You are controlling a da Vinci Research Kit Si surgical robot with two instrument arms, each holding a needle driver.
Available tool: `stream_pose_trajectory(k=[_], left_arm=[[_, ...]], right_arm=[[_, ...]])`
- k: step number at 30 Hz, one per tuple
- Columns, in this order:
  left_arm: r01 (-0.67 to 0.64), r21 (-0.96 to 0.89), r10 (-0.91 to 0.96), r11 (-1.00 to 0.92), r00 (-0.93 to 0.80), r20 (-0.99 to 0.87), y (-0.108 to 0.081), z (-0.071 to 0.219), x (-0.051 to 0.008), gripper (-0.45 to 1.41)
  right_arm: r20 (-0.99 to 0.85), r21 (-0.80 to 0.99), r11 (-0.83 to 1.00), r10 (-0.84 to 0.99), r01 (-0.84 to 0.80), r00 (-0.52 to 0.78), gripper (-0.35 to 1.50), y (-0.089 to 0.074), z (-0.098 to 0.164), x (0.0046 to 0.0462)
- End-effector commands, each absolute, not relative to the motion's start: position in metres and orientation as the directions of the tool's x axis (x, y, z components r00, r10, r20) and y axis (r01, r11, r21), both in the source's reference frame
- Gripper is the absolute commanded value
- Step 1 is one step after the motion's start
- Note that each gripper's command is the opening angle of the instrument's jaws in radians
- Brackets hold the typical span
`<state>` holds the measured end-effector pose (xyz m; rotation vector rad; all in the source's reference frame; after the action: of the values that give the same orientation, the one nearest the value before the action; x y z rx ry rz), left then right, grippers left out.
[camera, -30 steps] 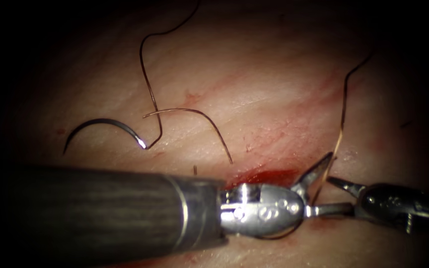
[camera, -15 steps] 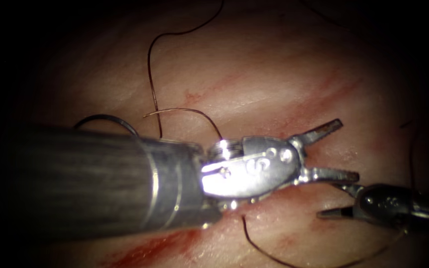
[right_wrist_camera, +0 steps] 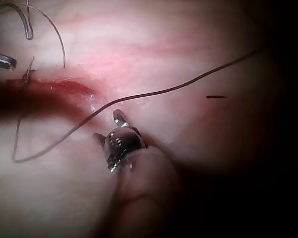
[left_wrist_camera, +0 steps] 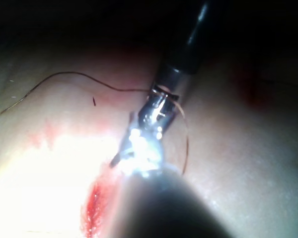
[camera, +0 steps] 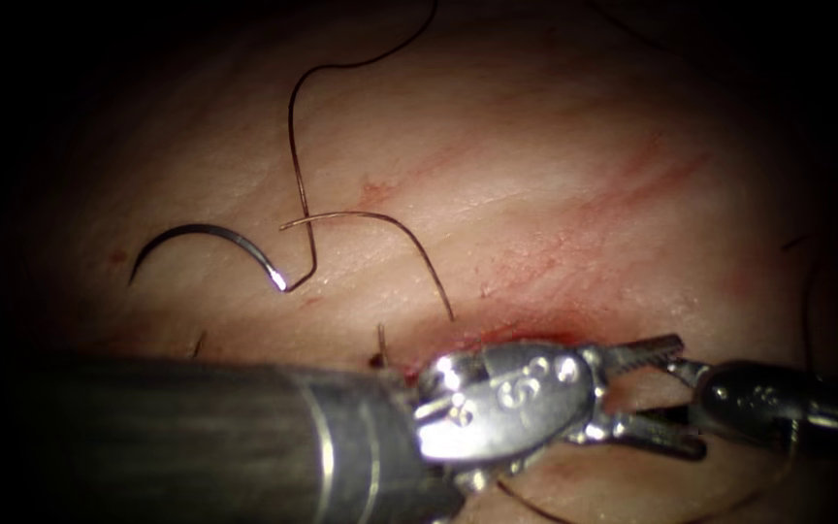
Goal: Wound Closure
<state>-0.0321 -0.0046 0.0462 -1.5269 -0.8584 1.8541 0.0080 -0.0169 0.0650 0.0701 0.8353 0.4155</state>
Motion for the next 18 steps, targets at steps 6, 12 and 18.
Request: stream_pose_trajectory(k=[6, 12, 18], left_arm=[[0.029, -0.884, 0.870, -0.466, -0.167, -0.464, -0.0060, 0.0464, -0.0351, 0.76], [0.054, -0.917, 0.903, -0.395, -0.160, -0.398, -0.0062, 0.0463, -0.0373, 0.76], [0.066, -0.922, 0.907, -0.382, -0.167, -0.387, -0.0069, 0.0460, -0.0395, 0.76]], right_arm=[[-0.708, 0.225, 0.917, 0.386, -0.330, 0.591, 1.43, -0.0176, 0.0657, 0.0088], [-0.708, 0.224, 0.917, 0.386, -0.331, 0.591, 1.43, -0.0178, 0.0657, 0.0089], [-0.708, 0.224, 0.917, 0.386, -0.331, 0.591, 1.43, -0.0179, 0.0656, 0.0090]])
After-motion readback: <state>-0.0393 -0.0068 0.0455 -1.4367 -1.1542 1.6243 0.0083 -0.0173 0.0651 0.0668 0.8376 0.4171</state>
